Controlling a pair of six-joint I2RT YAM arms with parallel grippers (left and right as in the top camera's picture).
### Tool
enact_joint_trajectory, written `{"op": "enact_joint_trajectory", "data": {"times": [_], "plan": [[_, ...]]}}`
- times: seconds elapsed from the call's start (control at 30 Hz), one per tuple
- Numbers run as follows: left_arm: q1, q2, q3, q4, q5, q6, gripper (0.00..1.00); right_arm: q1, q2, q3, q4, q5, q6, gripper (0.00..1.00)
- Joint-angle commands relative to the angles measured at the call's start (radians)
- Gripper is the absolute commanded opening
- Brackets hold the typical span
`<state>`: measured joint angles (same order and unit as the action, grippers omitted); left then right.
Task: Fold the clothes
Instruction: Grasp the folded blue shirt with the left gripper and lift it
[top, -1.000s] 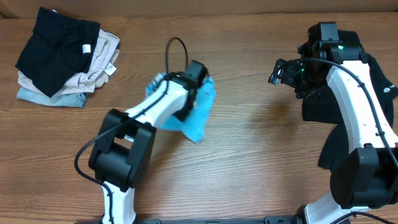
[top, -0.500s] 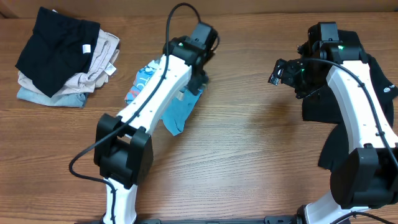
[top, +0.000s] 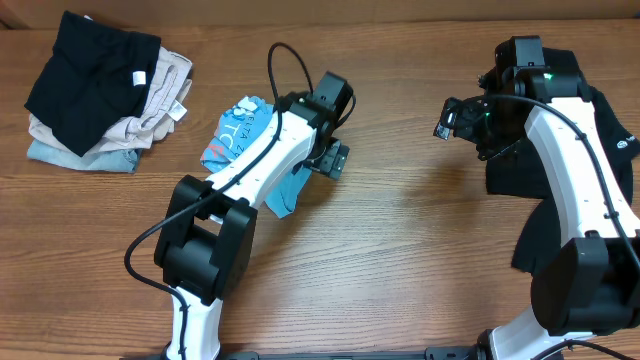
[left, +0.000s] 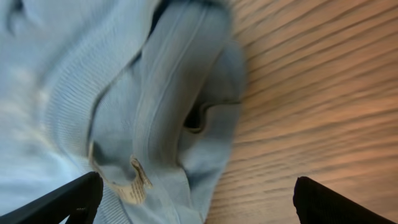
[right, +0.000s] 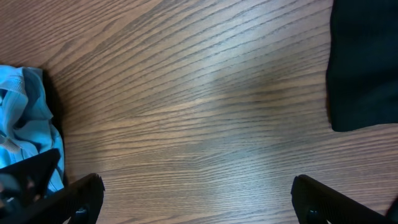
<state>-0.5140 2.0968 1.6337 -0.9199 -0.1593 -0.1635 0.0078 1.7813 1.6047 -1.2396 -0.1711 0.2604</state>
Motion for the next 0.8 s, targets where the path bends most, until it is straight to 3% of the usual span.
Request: {"op": "enact_joint_trajectory", "data": {"times": [0.0, 0.27, 0.43, 0.63, 0.7, 0.77], "plan": [[0.01, 0.013, -0.064, 0.034, -0.031, -0.058, 1.0, -0.002, -0.003, 0.005, 0.004, 0.014, -0.008, 1.0], [0.011, 0.013, -0.144, 0.179, -0.119, -0.058, 0.93, -0.002, -0.003, 0.005, 0.004, 0.014, -0.026, 1.0], [0.013, 0.02, -0.187, 0.295, -0.166, -0.012, 0.62, -0.002, -0.003, 0.005, 0.004, 0.014, -0.026, 1.0], [0.021, 0.024, -0.201, 0.32, -0.167, 0.001, 0.17, -0.002, -0.003, 0.005, 0.004, 0.014, -0.026, 1.0], [0.033, 0.022, -0.194, 0.309, -0.171, 0.004, 0.06, -0.002, -0.003, 0.005, 0.004, 0.014, -0.026, 1.0], [0.055, 0.019, -0.173, 0.273, -0.175, 0.004, 0.04, -0.002, -0.003, 0.005, 0.004, 0.014, -0.026, 1.0]]}}
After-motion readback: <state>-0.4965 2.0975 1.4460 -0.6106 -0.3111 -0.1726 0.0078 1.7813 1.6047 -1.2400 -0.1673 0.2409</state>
